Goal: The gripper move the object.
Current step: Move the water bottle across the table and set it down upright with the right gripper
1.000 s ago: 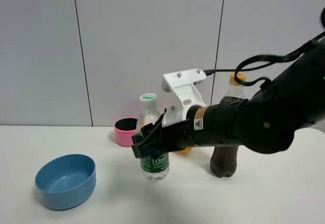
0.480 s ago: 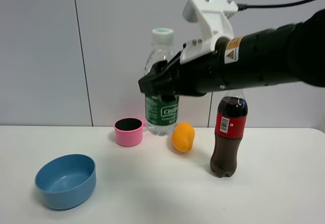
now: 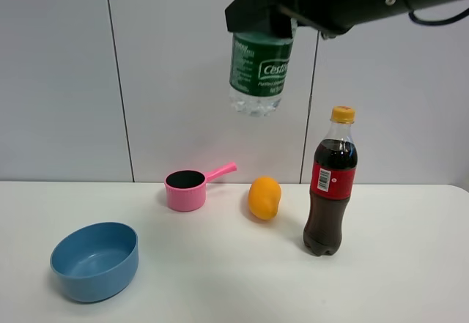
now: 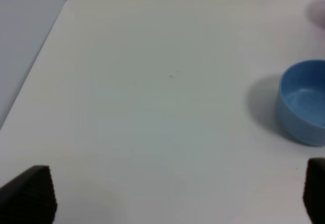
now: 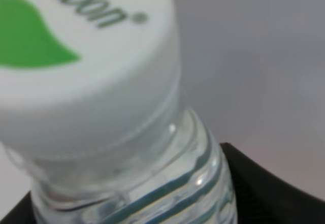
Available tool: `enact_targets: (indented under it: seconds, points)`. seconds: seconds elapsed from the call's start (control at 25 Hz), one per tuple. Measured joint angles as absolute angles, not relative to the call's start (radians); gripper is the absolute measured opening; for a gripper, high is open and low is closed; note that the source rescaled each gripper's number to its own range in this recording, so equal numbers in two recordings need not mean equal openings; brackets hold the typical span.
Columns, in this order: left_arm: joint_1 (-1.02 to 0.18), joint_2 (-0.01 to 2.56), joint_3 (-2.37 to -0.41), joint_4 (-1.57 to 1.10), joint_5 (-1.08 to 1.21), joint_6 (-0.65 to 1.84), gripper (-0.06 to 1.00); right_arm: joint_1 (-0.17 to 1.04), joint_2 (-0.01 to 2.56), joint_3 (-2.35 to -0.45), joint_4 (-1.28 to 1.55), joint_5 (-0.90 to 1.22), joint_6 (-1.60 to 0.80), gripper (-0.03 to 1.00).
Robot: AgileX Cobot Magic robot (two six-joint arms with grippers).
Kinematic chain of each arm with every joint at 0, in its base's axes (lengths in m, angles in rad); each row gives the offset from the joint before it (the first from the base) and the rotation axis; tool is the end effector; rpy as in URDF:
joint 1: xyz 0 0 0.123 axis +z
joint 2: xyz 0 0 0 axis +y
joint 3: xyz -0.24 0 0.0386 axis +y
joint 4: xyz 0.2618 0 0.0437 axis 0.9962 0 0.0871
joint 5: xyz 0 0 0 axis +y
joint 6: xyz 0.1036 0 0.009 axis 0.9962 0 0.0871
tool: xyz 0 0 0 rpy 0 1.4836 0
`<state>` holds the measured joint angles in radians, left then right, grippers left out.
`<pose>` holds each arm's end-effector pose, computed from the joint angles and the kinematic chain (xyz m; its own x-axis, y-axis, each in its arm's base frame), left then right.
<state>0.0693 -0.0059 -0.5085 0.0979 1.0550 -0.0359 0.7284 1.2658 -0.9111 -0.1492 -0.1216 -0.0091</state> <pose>0.0587 0.0129 0.2818 -0.4369 -0.0178 -0.8993 -0.1399 0.9890 0.0483 0.2437 0.2199 0.2983 -0.0018 -0.2114 -0.9774 -0.6876 0.7099 -0.1523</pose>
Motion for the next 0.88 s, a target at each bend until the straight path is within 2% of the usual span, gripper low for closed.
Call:
enact_targets:
  seconds: [0.36,0.88]
  points:
    - [0.069,-0.006,-0.508,0.098,1.055,-0.036,1.0,0.713,1.21,-1.025,-0.15,0.126,-0.19,0.0]
    - [0.069,-0.006,-0.508,0.098,1.055,-0.036,1.0,0.478,1.118,-1.027,-0.15,0.254,-0.198,0.0]
